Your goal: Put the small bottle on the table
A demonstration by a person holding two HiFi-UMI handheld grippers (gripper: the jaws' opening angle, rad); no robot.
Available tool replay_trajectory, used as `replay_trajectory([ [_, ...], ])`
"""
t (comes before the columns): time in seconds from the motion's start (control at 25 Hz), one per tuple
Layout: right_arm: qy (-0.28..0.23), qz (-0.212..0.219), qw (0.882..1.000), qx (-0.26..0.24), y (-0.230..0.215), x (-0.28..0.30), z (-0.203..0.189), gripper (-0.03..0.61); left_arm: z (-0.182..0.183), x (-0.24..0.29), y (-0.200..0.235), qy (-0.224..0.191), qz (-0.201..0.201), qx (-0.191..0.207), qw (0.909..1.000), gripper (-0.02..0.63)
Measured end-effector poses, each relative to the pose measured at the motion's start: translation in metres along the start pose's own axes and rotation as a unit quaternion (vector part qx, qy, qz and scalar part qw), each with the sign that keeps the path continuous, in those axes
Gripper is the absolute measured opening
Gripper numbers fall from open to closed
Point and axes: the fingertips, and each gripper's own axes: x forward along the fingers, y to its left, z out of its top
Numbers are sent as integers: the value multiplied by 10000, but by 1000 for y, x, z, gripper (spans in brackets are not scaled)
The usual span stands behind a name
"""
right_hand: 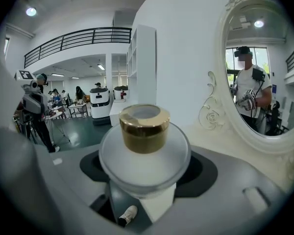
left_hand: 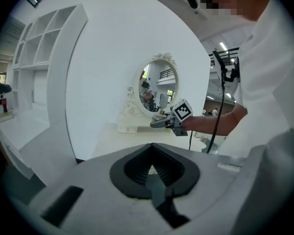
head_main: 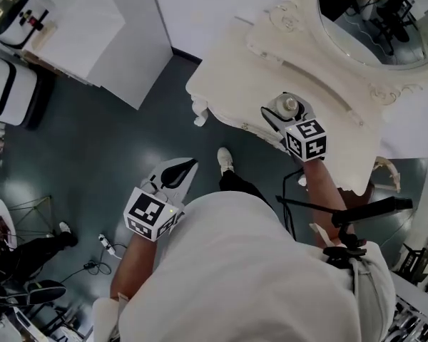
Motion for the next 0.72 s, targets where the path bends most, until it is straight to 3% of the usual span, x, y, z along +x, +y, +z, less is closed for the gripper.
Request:
replay_trajectory([
  [0.28,89,-22,9999,-57,-104,83,30,337,52,74,55,88,214,-116,9997,3],
  [0.72,296,-229,9993,-3,-223,187,29,337,82,142,104,297,527,-259,9978,3],
])
